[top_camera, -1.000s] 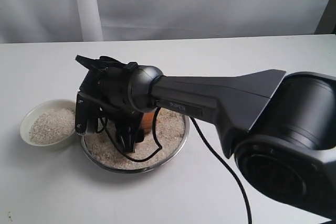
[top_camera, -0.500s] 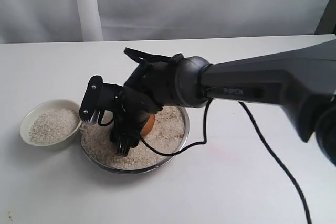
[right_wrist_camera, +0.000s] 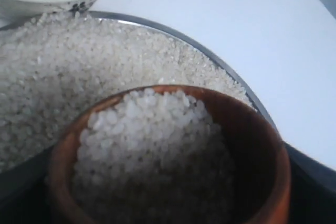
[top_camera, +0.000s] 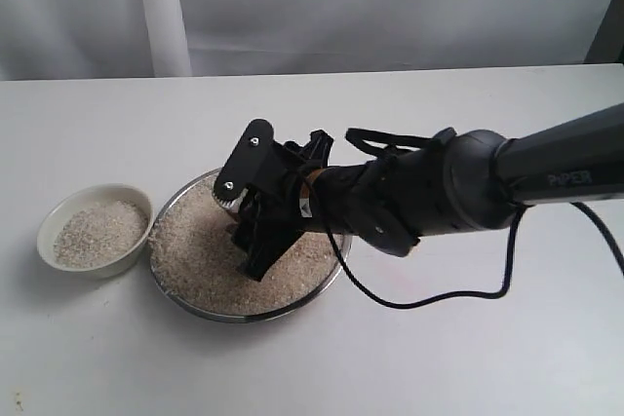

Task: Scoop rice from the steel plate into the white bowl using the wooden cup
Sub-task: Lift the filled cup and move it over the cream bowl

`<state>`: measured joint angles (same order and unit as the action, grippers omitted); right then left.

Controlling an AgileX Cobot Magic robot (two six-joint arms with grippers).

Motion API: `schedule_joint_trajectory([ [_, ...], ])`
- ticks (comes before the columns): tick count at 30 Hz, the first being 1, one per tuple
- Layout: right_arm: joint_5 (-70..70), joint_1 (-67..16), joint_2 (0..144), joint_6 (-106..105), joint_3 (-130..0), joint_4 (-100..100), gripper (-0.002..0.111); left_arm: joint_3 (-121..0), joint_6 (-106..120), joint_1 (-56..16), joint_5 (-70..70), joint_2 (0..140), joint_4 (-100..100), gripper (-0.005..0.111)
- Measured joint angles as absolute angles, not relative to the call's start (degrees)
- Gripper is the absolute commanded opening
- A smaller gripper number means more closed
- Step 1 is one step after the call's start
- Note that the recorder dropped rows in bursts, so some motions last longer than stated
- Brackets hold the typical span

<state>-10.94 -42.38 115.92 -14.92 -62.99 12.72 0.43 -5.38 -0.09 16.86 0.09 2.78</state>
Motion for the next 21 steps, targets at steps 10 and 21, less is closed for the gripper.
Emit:
schedule_joint_trajectory([
  [10, -21.5, -41.7, 115.2, -13.5, -57.6, 12.7, 0.0, 0.4, -5.4, -0.1, 16.9, 0.1, 2.8, 0.0],
  [21, 4.2, -47.2, 114.2, -23.0, -78.1, 14.8, 0.0, 0.4, -5.4, -0.1, 16.9, 0.1, 2.8, 0.0],
])
